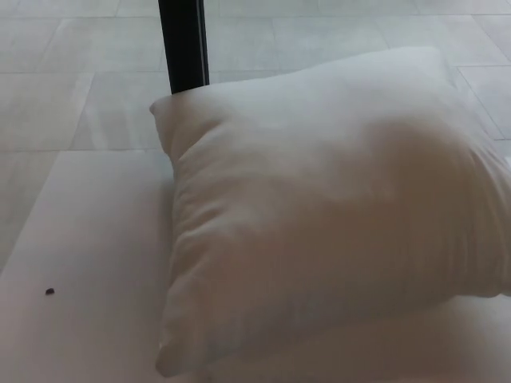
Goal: The robot uses its left hand to press on the left side of the pillow kept in the middle of the desk and uses its right hand to lift up and the right side of the pillow and turn it over
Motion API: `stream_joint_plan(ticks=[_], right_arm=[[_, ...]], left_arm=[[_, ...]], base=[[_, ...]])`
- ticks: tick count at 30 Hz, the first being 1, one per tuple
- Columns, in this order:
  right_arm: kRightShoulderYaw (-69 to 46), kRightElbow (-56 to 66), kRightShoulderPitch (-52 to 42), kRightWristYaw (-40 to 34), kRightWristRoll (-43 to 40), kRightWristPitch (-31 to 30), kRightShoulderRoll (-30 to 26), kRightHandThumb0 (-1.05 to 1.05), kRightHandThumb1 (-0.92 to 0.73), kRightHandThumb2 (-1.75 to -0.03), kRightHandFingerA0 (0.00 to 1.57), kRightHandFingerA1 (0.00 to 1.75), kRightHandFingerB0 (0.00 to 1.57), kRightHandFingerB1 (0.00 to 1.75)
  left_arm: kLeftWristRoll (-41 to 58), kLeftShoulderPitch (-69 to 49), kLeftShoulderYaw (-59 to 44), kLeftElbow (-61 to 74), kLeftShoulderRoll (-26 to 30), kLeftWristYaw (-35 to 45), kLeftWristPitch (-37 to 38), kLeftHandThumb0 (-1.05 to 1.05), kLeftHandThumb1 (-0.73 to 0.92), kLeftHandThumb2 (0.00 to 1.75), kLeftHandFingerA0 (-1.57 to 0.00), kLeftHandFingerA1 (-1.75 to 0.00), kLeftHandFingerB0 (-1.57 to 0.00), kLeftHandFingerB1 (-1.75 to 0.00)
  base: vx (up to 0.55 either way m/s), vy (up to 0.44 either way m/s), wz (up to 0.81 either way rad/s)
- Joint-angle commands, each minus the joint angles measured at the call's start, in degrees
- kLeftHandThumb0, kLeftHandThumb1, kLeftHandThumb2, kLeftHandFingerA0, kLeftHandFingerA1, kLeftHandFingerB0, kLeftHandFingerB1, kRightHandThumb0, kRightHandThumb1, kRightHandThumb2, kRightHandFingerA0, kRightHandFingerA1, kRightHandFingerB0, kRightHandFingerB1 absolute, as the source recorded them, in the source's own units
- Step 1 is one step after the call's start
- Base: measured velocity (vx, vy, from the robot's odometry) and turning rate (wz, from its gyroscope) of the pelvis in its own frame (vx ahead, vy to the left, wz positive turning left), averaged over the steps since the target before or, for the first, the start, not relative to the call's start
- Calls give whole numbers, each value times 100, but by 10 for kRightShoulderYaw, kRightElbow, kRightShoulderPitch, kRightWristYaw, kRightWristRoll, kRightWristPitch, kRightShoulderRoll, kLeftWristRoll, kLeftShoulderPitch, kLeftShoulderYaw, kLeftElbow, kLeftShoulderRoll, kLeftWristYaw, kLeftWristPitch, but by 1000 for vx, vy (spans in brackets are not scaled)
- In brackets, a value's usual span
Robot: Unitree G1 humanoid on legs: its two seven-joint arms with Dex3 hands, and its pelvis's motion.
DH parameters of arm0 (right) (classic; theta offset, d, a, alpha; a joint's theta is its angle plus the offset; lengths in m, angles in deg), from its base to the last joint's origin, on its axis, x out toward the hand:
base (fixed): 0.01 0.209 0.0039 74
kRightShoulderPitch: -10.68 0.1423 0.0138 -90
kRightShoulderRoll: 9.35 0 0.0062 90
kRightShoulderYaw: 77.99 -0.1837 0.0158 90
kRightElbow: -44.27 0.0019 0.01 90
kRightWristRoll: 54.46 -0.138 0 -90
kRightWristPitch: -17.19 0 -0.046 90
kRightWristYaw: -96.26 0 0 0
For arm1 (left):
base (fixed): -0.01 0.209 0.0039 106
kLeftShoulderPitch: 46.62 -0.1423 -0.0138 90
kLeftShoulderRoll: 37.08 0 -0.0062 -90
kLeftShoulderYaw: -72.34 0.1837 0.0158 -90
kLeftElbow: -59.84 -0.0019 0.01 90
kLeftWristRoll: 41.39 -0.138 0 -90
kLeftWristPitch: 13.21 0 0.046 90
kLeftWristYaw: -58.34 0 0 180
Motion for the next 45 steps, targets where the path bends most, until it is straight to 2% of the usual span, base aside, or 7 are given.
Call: stream_joint_plan(ticks=[1,5,7,9,10,13,45], right_arm=[[-107,-17,16,51,-123,-7,-48,-74,-61,-59,47,64,40,53],[-137,-17,35,54,-138,-48,-66,-90,-72,-62,35,65,15,53],[-144,-15,51,36,-137,-76,-77,-100,-75,-63,77,154,13,52],[-163,-2,95,56,-160,-95,-107,-105,-71,-119,113,136,0,33],[-177,16,114,71,-176,-93,-116,-105,-73,-121,27,79,4,42],[-195,41,152,72,-194,-110,-135,-105,-73,-120,2,44,7,52],[190,443,462,142,-140,-289,-62,-100,-73,-112,11,46,7,35]], left_arm=[[123,5,-111,22,32,45,-47,-70,42,78,-65,-86,-18,-55],[160,15,-146,55,31,100,-88,-49,32,89,-53,-77,-1,-49],[157,14,-144,82,32,116,-96,-88,65,59,-56,-64,-18,-42],[157,32,-154,178,12,74,-45,-98,70,78,-60,-51,-53,-47],[163,47,-169,225,2,40,-32,-90,68,112,-53,-58,-50,-54],[169,69,-186,290,0,15,-34,-94,75,81,-53,-49,-44,-45],[171,463,137,598,-66,-1,-358,-92,92,74,-23,-47,-5,-22]], base=[[0,0,0],[0,0,0],[0,0,0],[0,0,0],[0,0,0],[0,0,0],[0,0,0]])
